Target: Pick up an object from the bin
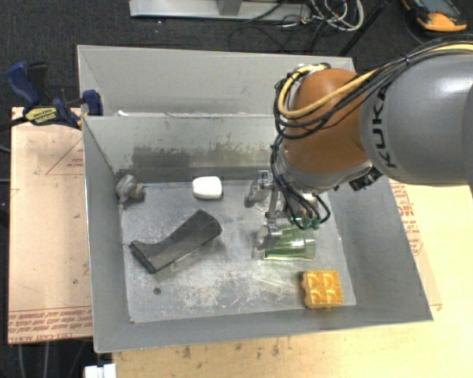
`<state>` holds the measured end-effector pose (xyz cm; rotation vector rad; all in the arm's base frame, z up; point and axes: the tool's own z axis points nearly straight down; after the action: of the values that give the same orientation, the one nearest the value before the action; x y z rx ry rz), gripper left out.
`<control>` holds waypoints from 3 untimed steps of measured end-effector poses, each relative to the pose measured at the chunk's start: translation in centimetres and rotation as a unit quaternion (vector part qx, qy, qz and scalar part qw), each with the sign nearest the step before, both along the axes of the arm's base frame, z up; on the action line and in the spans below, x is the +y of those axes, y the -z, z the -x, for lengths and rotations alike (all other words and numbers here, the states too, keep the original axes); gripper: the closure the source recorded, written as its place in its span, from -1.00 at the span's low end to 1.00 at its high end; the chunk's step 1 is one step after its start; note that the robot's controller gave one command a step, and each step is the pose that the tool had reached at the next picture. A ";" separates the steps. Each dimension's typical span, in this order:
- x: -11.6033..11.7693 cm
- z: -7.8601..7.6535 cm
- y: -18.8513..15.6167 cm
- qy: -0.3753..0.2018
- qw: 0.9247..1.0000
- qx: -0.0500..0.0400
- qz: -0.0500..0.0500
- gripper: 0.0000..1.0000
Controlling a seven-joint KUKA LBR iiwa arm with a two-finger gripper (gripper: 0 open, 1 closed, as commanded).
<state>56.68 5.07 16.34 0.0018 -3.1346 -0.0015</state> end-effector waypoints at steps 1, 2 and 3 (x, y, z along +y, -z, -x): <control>0.0 -0.2 -0.4 0.000 1.000 -0.004 0.000 -1.00; 5.0 -0.4 1.6 -0.004 1.000 -0.005 0.001 -1.00; 7.6 -1.3 2.8 0.030 1.000 -0.005 -0.002 -1.00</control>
Offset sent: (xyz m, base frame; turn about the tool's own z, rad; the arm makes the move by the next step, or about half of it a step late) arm 0.0031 0.1294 -0.0464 -0.0322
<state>57.93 12.65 13.53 -0.0927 -3.1428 -0.0088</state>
